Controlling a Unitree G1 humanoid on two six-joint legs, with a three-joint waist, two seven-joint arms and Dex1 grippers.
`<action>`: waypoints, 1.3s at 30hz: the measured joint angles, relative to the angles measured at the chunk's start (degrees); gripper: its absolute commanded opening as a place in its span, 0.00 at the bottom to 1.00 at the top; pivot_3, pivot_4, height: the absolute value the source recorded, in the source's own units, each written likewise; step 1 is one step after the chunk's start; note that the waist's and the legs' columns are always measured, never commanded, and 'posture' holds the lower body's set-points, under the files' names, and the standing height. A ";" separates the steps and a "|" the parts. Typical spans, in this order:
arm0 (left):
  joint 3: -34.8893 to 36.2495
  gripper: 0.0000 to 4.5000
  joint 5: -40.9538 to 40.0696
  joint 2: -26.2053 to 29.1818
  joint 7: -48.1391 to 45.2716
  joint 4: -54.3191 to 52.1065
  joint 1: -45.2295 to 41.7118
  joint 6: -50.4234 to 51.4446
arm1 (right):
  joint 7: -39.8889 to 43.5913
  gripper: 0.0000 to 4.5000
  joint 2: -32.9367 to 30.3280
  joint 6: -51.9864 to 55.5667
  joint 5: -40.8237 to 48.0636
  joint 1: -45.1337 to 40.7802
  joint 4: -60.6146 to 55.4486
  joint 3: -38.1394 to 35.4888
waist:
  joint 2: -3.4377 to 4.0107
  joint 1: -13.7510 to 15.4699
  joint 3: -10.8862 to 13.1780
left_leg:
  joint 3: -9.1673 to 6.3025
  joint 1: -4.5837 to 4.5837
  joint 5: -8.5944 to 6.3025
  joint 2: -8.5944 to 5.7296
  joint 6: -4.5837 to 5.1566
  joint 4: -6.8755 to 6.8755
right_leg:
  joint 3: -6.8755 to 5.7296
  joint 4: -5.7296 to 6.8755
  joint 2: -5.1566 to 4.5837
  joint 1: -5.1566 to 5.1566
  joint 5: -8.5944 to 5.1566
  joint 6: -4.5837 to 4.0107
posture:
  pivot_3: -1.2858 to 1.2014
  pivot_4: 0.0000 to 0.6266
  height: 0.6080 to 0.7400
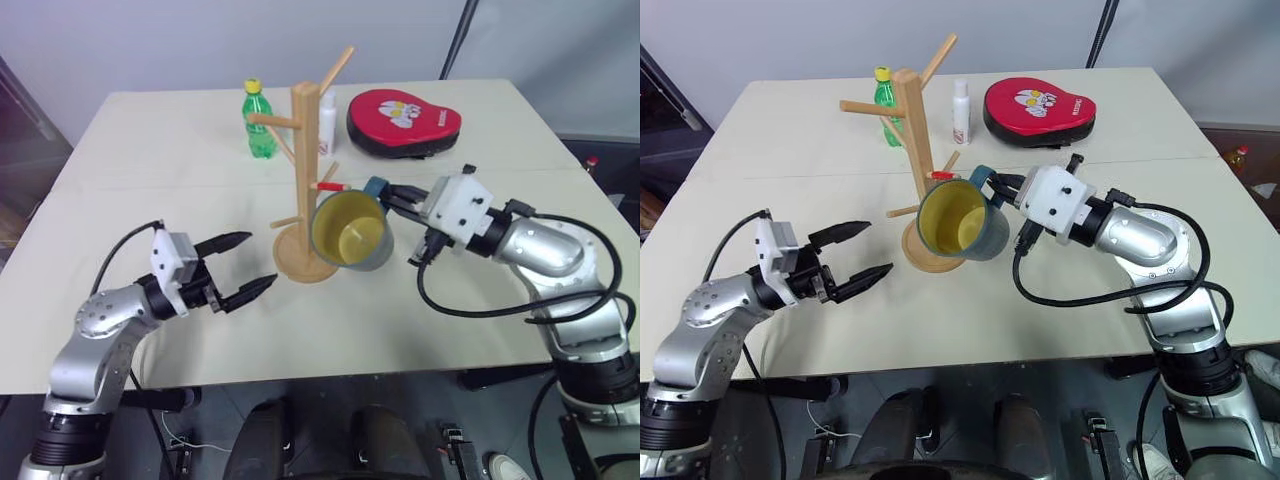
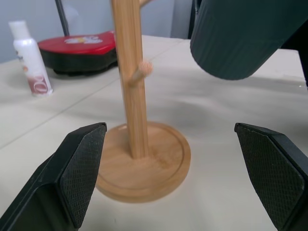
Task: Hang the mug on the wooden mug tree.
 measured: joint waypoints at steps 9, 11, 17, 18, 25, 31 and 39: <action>2.07 1.00 -3.77 1.35 1.05 -1.65 -3.65 3.91 | 1.73 0.01 0.13 1.53 -0.34 -5.68 2.75 3.43 | 0.00 0.02 0.00 | 0.01 0.00 0.00 -0.01 0.00 0.01 | 0.00 -0.01 -0.01 0.00 0.01 0.00 | 0.52 0.24 1.00; 2.06 1.00 -4.07 1.34 1.17 -1.71 -3.95 4.44 | 2.06 0.01 0.34 1.62 -0.77 -6.98 3.86 4.58 | 0.00 -0.01 0.00 | 0.01 0.00 0.00 -0.01 0.00 0.00 | 0.00 0.00 0.00 0.00 0.01 0.02 | 0.52 0.24 1.00; 2.05 1.00 -4.13 1.27 1.95 -2.45 -4.13 5.36 | 2.55 0.01 1.11 2.07 -3.17 -10.48 7.85 8.29 | 0.00 -0.05 0.00 | 0.01 -0.01 0.00 -0.01 0.00 0.01 | 0.00 0.01 0.01 -0.02 0.02 0.02 | 0.52 0.24 1.00; 2.04 1.00 -4.15 1.23 2.15 -2.67 -4.18 5.39 | 2.62 0.01 1.35 2.21 -3.51 -10.73 8.14 8.66 | 0.00 -0.05 0.00 | 0.01 -0.01 0.00 0.00 0.00 0.01 | 0.00 0.01 0.01 -0.01 0.02 0.02 | 0.52 0.24 1.00; 2.03 1.00 -4.22 1.10 3.46 -3.46 -4.47 6.41 | 2.66 0.07 2.64 2.70 -5.60 -12.27 10.55 10.79 | 0.00 0.00 0.00 | 0.02 -0.01 0.00 -0.01 0.00 0.01 | 0.00 0.01 0.00 -0.01 0.02 0.03 | 0.52 0.24 1.00; 1.98 1.00 -4.75 1.04 4.19 -3.85 -4.58 6.57 | 2.40 0.66 3.38 3.52 -6.48 -12.48 10.85 10.83 | 0.00 -0.03 0.00 | 0.01 -0.01 0.00 -0.01 -0.01 0.01 | 0.00 0.02 0.00 -0.02 0.02 0.04 | 0.52 0.24 1.00; 2.98 1.00 -5.34 -0.83 8.68 -3.02 -5.64 7.89 | 0.85 0.88 1.90 6.31 -2.34 -8.00 6.07 0.48 | -0.04 0.38 0.01 | 0.00 -0.02 0.00 -0.02 -0.01 0.00 | -0.02 -0.05 -0.03 0.04 0.04 0.07 | 0.52 0.24 1.00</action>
